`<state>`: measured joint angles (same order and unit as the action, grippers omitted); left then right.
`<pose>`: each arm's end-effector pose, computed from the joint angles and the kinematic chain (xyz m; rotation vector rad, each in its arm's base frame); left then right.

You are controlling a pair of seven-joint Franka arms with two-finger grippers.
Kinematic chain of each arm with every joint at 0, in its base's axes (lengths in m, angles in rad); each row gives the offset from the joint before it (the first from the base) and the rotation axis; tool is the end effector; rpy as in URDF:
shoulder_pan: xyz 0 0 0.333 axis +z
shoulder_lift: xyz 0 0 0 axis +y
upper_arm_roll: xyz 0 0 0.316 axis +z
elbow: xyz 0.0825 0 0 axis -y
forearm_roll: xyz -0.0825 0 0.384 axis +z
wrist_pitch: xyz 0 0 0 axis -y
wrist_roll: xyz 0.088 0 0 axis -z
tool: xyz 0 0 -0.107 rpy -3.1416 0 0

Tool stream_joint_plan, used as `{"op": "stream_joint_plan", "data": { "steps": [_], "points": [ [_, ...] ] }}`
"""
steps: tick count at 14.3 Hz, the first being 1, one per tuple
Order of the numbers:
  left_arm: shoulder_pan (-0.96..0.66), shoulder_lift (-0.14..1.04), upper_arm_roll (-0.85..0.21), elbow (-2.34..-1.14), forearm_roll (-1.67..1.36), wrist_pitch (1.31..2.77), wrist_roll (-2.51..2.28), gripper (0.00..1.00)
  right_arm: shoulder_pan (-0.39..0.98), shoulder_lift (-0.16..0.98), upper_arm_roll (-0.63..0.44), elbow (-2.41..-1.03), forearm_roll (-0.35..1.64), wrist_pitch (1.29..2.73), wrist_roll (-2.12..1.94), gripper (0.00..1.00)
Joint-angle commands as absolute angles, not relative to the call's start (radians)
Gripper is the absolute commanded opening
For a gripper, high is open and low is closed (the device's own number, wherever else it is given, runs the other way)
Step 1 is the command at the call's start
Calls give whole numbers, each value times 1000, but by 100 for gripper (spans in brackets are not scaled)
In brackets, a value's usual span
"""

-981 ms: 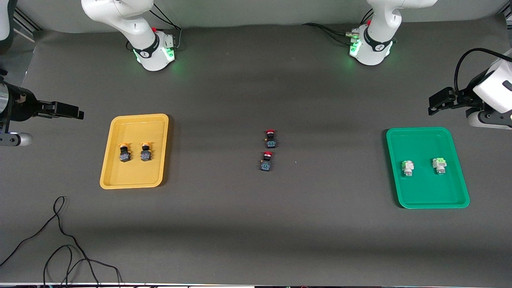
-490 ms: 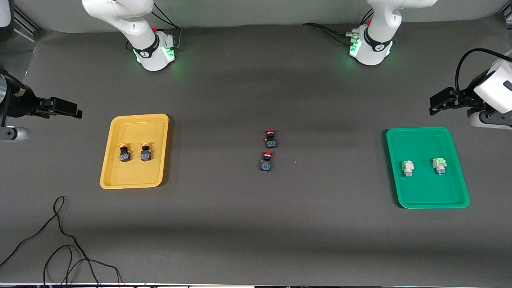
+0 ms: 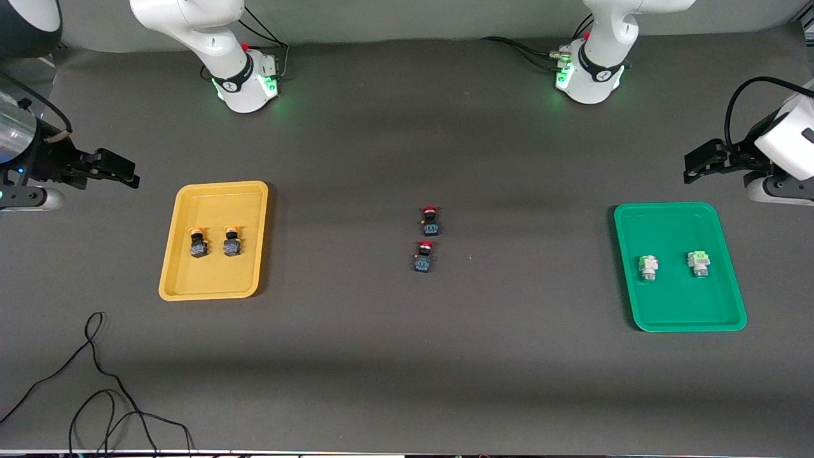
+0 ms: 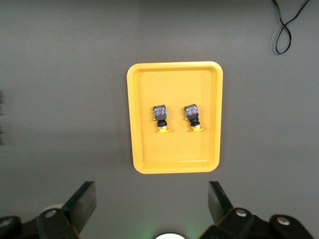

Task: Place green and yellow buttons in trays

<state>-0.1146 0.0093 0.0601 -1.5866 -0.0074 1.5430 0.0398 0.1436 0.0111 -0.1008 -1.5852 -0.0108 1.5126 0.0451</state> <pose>0.5527 -0.0311 0.6096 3.1306 -0.1477 -0.0830 0.5502 0.0227 0.6068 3.1233 -0.0039 -0.1298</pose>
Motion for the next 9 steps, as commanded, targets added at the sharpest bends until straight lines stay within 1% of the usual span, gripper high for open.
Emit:
{"op": "stream_joint_plan", "data": {
  "steps": [1,9],
  "points": [
    [-127,-3,69,-1582,8,1549,28,100,176,-5,-158,-1609,-25,1540,-31,100],
    [-126,-8,69,-1586,9,1559,37,100,186,0,-156,-1611,-23,1542,-15,100]
  ]
}}
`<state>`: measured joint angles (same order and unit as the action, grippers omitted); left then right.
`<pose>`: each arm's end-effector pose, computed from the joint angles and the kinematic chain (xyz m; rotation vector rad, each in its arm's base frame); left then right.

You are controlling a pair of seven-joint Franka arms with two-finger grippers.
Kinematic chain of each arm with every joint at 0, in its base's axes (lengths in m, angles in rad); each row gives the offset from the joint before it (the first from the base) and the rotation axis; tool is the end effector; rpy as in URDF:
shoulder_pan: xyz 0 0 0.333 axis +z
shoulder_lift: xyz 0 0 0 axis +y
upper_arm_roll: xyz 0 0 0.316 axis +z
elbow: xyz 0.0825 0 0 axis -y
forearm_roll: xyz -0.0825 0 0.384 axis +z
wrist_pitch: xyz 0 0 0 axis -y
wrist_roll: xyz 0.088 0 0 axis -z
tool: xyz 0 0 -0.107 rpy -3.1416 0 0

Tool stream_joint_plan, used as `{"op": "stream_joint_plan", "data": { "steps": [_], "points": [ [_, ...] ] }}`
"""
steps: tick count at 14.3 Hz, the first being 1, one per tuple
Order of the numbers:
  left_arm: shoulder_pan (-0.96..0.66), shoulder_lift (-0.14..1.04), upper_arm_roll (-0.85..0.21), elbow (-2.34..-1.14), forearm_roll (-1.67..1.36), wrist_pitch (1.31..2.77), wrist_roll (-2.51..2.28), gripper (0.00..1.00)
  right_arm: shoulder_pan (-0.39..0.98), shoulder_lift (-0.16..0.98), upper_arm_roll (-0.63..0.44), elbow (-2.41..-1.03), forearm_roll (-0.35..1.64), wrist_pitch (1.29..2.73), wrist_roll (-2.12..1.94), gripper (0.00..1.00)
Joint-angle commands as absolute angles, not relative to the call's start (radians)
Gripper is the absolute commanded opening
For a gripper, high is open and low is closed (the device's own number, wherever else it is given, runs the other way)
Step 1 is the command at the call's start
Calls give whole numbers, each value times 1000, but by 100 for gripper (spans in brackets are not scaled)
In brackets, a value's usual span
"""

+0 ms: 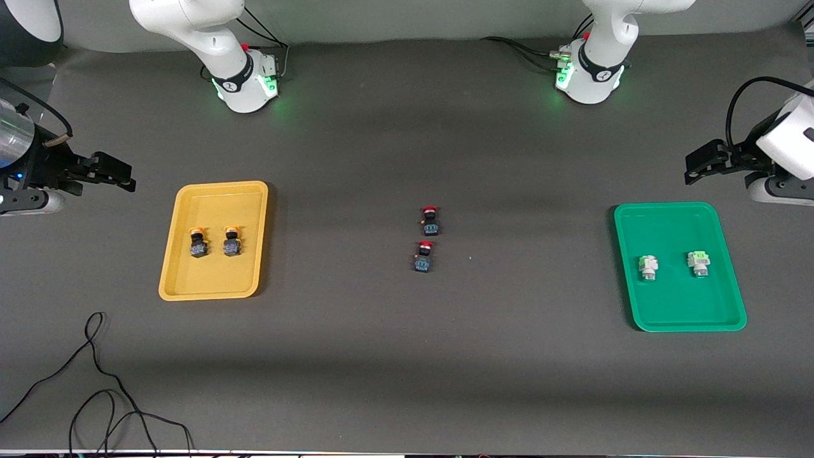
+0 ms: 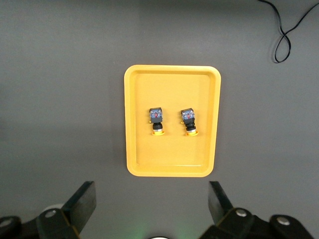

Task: Place green and yellow buttons in trays

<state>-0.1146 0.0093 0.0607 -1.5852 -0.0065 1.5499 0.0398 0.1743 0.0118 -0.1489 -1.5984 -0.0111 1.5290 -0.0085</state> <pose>0.5536 -0.0307 0.6108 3.1317 -0.1468 -0.0700 0.5520 0.0133 0.6016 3.1250 0.0529 -0.1266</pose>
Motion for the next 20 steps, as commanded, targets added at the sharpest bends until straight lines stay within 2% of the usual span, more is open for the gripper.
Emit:
{"op": "stream_joint_plan", "data": {
  "steps": [1,20],
  "points": [
    [-126,-8,71,-1586,9,1559,37,100,186,2,-156,-1611,-21,1542,-15,100],
    [-126,-9,71,-1589,9,1554,37,100,186,2,-155,-1611,-17,1540,9,100]
  ]
}}
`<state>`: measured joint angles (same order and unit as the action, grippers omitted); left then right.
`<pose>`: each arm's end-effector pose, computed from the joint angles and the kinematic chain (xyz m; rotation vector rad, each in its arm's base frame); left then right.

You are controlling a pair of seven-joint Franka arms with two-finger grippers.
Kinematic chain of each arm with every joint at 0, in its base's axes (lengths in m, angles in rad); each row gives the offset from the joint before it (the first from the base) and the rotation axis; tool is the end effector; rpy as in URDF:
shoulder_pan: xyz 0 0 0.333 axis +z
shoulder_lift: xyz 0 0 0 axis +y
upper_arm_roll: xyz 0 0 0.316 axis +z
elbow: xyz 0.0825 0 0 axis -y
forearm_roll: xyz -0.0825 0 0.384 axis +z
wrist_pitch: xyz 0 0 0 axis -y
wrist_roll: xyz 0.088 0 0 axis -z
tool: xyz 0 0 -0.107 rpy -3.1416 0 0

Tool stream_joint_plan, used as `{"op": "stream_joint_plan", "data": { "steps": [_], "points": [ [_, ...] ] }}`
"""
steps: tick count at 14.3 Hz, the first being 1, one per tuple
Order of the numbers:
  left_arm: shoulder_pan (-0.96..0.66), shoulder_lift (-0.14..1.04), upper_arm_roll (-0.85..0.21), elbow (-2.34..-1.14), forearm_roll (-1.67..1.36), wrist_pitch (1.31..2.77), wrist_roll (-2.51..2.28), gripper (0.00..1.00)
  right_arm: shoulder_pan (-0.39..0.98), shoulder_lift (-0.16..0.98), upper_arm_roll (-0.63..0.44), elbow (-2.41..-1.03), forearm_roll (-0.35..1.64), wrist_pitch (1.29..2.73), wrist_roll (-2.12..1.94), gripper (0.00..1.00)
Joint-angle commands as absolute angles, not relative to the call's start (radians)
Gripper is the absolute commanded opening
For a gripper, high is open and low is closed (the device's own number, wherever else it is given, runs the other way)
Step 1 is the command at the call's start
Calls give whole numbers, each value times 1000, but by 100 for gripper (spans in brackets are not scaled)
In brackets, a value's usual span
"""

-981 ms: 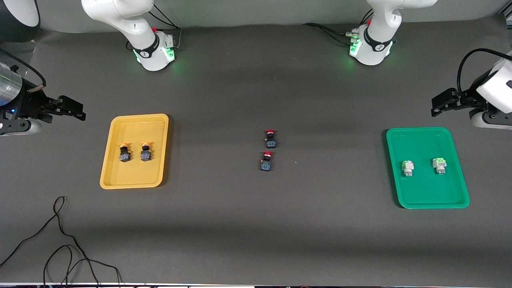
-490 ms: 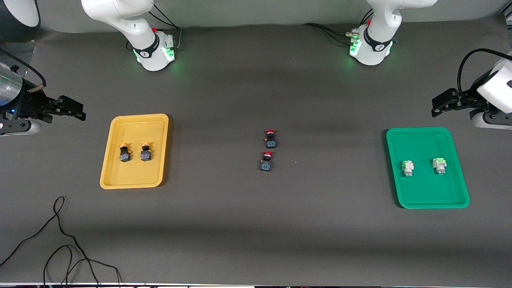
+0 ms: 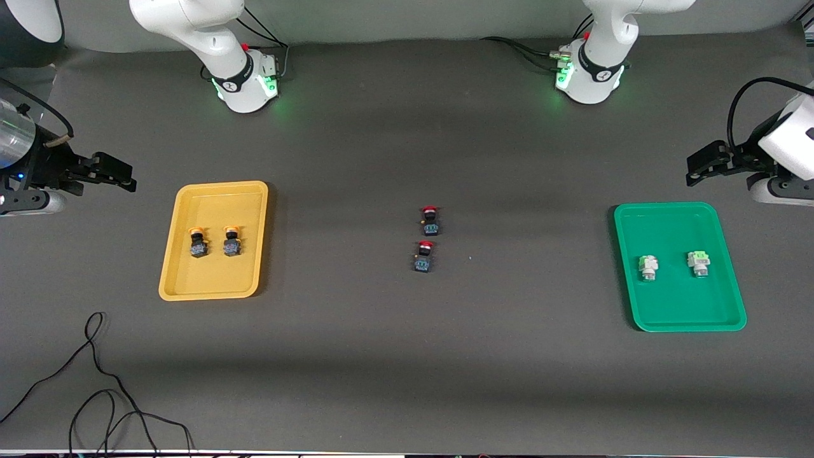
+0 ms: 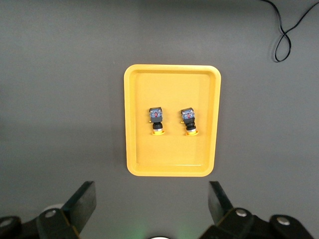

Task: Place green and yellow buttons in trays

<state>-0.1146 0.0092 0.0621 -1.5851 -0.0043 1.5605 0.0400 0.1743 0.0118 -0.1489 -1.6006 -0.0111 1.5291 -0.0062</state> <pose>0.5548 -0.0298 0.6118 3.1343 -0.1450 -0.0530 0.5519 0.0133 0.6006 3.1249 0.0493 -0.1298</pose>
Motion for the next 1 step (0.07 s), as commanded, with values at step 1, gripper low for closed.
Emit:
{"op": "stream_joint_plan", "data": {
  "steps": [1],
  "points": [
    [-126,-9,71,-1589,9,1554,37,100,186,0,-155,-1614,-17,1540,9,100]
  ]
}}
